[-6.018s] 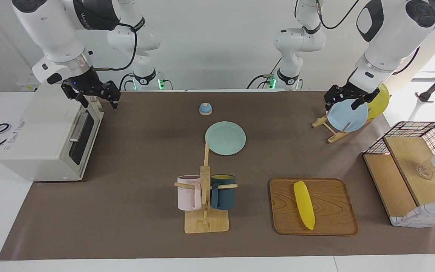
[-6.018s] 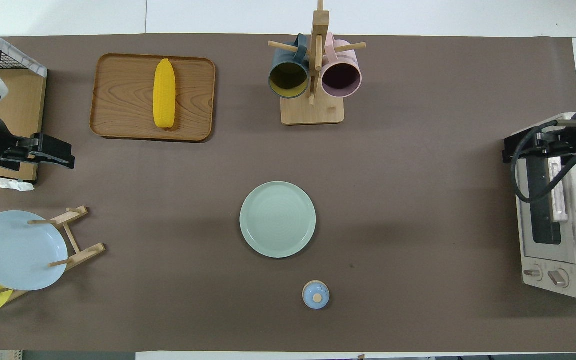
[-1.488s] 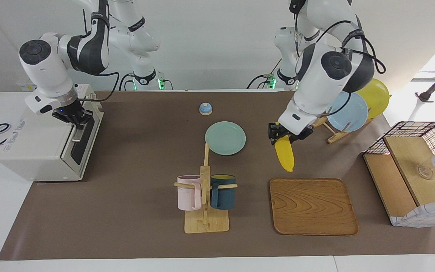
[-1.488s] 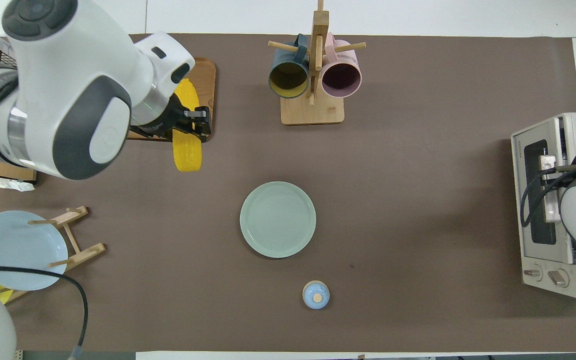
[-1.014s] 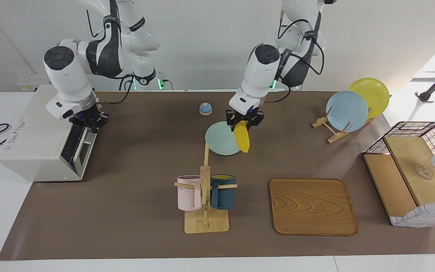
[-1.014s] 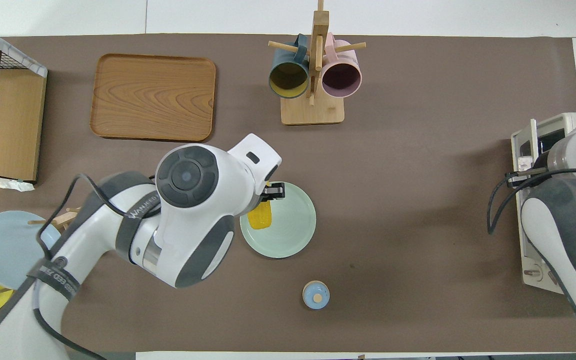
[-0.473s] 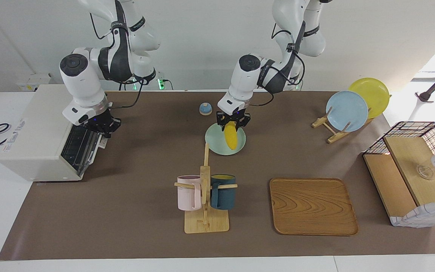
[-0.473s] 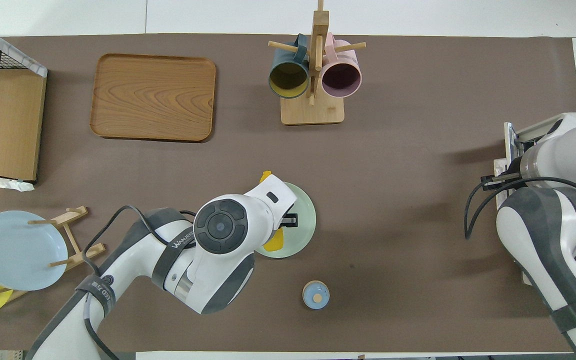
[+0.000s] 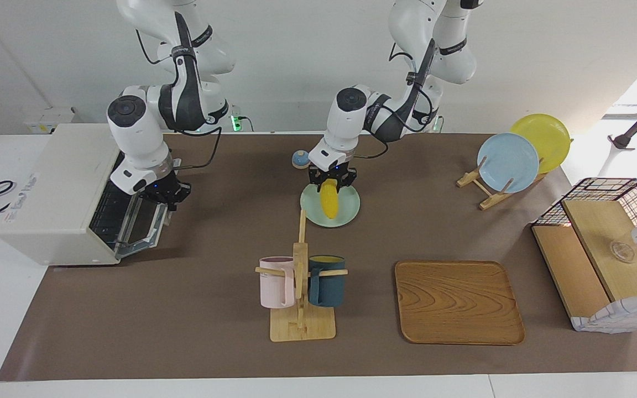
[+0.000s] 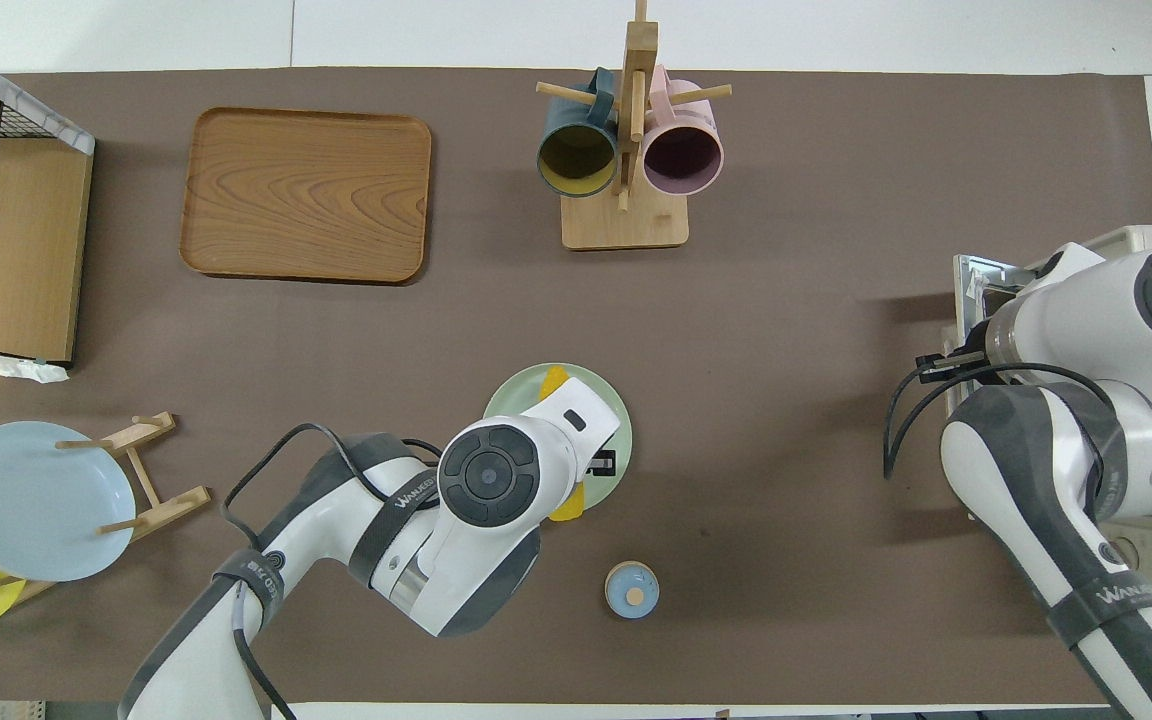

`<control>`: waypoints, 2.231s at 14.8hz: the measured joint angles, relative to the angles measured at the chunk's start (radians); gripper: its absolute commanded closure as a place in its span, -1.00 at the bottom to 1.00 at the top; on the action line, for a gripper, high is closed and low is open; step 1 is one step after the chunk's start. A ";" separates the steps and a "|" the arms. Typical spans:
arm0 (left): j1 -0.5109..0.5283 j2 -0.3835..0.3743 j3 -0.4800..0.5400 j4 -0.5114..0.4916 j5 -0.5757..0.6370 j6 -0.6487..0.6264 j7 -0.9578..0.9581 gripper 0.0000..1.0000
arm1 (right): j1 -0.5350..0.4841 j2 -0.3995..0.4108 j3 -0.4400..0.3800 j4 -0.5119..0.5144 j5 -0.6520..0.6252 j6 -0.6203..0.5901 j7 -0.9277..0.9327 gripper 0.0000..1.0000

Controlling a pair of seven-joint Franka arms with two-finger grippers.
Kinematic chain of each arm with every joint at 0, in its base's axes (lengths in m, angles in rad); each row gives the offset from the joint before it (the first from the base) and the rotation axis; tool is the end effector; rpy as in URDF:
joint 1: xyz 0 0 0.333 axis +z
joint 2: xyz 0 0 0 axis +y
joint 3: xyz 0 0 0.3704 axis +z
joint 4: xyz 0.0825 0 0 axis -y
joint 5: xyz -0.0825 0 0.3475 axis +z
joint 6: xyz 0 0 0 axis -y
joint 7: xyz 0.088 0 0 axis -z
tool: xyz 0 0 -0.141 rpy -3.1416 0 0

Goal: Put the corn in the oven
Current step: 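Lower the corn onto the plate while the right gripper opens the oven, then release the corn and withdraw the left gripper while the right gripper lowers the door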

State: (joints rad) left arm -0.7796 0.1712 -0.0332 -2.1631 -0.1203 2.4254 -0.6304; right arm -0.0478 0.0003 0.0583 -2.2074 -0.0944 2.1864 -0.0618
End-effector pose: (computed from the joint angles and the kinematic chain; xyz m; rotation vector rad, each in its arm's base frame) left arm 0.3783 -0.4035 0.3710 3.0116 -0.1423 0.0145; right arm 0.4962 -0.0009 0.4204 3.0592 0.1955 -0.0356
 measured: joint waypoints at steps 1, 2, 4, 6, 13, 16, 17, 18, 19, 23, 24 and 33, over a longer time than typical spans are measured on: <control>-0.001 0.005 0.000 -0.004 0.000 0.011 0.000 1.00 | 0.003 0.003 0.000 -0.006 0.000 0.011 0.000 1.00; -0.001 0.009 0.000 -0.005 0.000 0.022 0.000 1.00 | 0.006 0.004 0.000 -0.016 0.000 0.029 0.000 1.00; -0.001 0.012 0.000 -0.005 0.000 0.031 0.000 -0.27 | 0.012 0.010 0.000 -0.035 0.000 0.064 0.008 1.00; -0.001 0.012 0.002 -0.005 0.000 0.032 0.001 -1.00 | 0.016 0.017 0.000 -0.050 0.000 0.093 0.014 1.00; 0.031 -0.006 0.023 0.017 0.000 0.006 0.039 -1.00 | 0.024 0.060 0.000 -0.103 0.000 0.206 0.034 1.00; 0.147 -0.042 0.028 0.117 0.000 -0.142 0.111 -1.00 | 0.024 0.097 0.000 -0.115 -0.002 0.245 0.055 1.00; 0.195 -0.050 0.030 0.165 0.000 -0.207 0.156 -1.00 | 0.026 0.104 0.000 -0.116 -0.004 0.246 0.069 1.00; 0.244 -0.055 0.031 0.211 0.000 -0.266 0.200 -1.00 | 0.031 0.104 -0.001 -0.117 -0.008 0.244 0.084 1.00; 0.288 -0.057 0.032 0.252 0.000 -0.315 0.239 -1.00 | 0.039 0.103 -0.001 -0.119 -0.009 0.242 0.107 1.00; 0.423 -0.059 0.033 0.355 0.000 -0.449 0.401 -1.00 | 0.127 0.103 -0.003 -0.109 0.005 0.239 0.240 0.12; 0.459 -0.060 0.034 0.383 0.000 -0.485 0.445 -1.00 | 0.161 0.102 -0.003 -0.095 0.010 0.221 0.276 0.02; 0.604 -0.176 0.028 0.470 0.117 -0.775 0.564 -1.00 | 0.469 0.114 -0.002 0.189 0.016 -0.041 0.558 -0.09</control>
State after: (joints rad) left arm -0.1752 -0.0046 -0.0049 -1.6927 -0.0031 1.6506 -0.0667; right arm 0.4213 0.1140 0.0564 -2.0189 -0.0785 2.1458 0.4958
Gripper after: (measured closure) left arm 0.000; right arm 0.449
